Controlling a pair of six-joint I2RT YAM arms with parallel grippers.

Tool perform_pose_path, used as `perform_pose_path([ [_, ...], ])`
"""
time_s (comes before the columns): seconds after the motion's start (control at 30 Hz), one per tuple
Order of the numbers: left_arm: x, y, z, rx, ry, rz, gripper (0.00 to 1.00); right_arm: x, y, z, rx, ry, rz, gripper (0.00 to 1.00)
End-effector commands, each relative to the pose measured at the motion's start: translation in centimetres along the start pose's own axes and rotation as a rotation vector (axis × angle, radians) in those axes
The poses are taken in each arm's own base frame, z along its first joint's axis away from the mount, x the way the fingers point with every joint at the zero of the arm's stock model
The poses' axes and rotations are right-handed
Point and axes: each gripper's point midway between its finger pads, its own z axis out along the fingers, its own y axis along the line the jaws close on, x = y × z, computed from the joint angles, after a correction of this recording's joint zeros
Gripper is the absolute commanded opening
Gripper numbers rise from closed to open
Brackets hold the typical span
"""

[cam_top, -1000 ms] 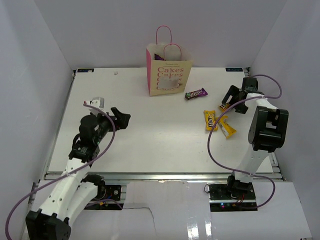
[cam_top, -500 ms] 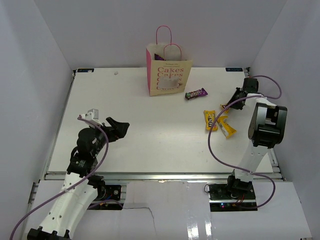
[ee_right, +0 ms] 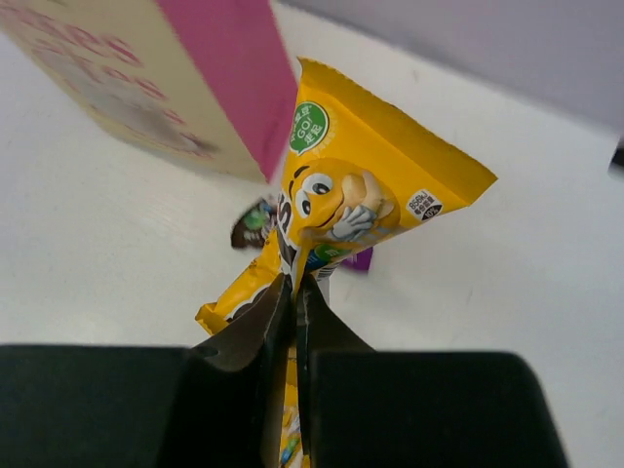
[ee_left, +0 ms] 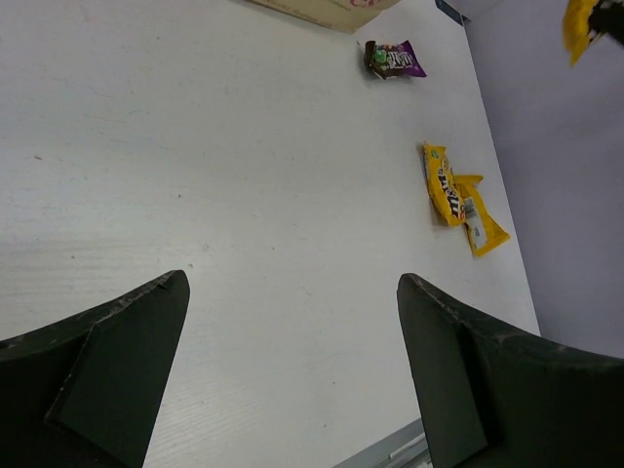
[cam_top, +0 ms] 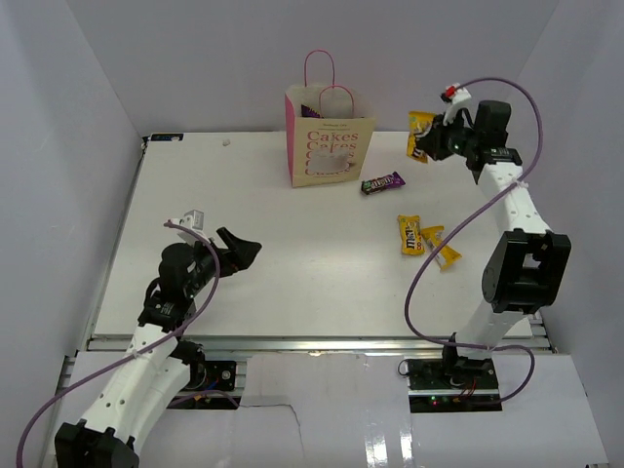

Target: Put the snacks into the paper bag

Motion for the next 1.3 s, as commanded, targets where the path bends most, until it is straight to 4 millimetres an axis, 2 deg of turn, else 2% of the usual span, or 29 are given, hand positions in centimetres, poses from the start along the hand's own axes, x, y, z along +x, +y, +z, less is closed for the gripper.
perform_pose_path([
  [0.0,0.2,-1.1,0.4,0.065,0.018,-0.006,0.98,-9.0,7.6,0.5,-0.189,-0.17,-0.385,0.08],
  [0.03,0.5,-1.0,0.5,0.061,0.032,-0.011,0.98,-12.5,9.4,0.6,-0.179,-0.231,-0.464,0.08],
  [0.07,0.5,-1.1,0.5,0.065,0.034,-0.012,0.98,-14.3,10.1,0.7,-0.172,-0.264,-0.49,0.08],
  [0.1,0.6,-1.1,0.6,0.068,0.04,-0.014,0.98,-14.8,10.0,2.3,-0.164,-0.266,-0.489,0.08],
  [0.13,0.6,-1.1,0.5,0.07,0.04,-0.017,0.98,-16.3,10.6,2.9,-0.142,-0.288,-0.488,0.08],
  [0.17,0.7,-1.2,0.4,0.073,0.041,-0.019,0.98,-19.0,10.6,3.7,-0.121,-0.34,-0.504,0.08],
  [0.3,0.3,-1.5,0.0,0.086,0.02,-0.018,0.98,-23.7,10.6,5.5,-0.042,-0.468,-0.506,0.08],
  [0.33,0.2,-1.7,-0.2,0.09,0.012,-0.017,0.98,-24.0,11.1,6.0,-0.044,-0.49,-0.512,0.08],
  [0.4,0.2,-1.7,-0.4,0.089,0.011,-0.017,0.98,-24.2,11.7,6.9,-0.052,-0.539,-0.531,0.08],
  [0.53,0.3,-1.8,-0.5,0.094,0.012,-0.015,0.98,-23.3,14.4,8.9,-0.116,-0.549,-0.567,0.08],
  [0.63,0.3,-2.0,-0.5,0.102,0.02,-0.013,0.98,-22.5,15.1,10.1,-0.132,-0.536,-0.564,0.08],
  [0.73,0.4,-1.9,-0.4,0.103,0.028,-0.015,0.98,-21.5,14.8,10.9,-0.129,-0.517,-0.55,0.08],
  [0.83,0.5,-1.9,-0.3,0.103,0.03,-0.018,0.98,-20.5,14.3,11.7,-0.118,-0.492,-0.541,0.19],
  [0.87,0.4,-2.0,-0.3,0.109,0.028,-0.017,0.98,-20.2,14.3,11.8,-0.119,-0.485,-0.541,0.27],
  [0.9,0.6,-2.0,-0.2,0.111,0.035,-0.017,0.98,-20.1,14.3,11.8,-0.119,-0.482,-0.542,0.3],
  [0.93,0.5,-2.2,-0.2,0.116,0.034,-0.016,0.98,-20.0,14.2,11.8,-0.119,-0.479,-0.545,0.39],
  [1.0,0.6,-2.4,0.0,0.126,0.043,-0.018,0.98,-19.6,14.2,11.9,-0.118,-0.471,-0.544,0.46],
  [1.03,0.6,-2.3,0.2,0.124,0.051,-0.02,0.98,-19.5,13.9,12.0,-0.104,-0.466,-0.544,0.54],
  [1.1,0.6,-2.4,0.4,0.128,0.06,-0.021,0.98,-19.7,13.2,11.8,-0.081,-0.465,-0.54,0.58],
  [1.17,0.8,-2.6,0.7,0.138,0.083,-0.018,0.98,-19.9,12.4,11.0,-0.053,-0.448,-0.527,0.59],
  [1.2,0.9,-2.7,0.8,0.141,0.091,-0.016,0.98,-19.9,11.2,10.4,-0.034,-0.433,-0.512,0.6],
  [1.23,1.0,-2.7,1.0,0.143,0.106,-0.014,0.98,-20.5,11.1,8.8,-0.041,-0.434,-0.511,0.66],
  [1.27,1.0,-2.8,1.0,0.148,0.112,-0.011,0.98,-19.0,10.5,8.5,-0.059,-0.379,-0.502,0.68],
])
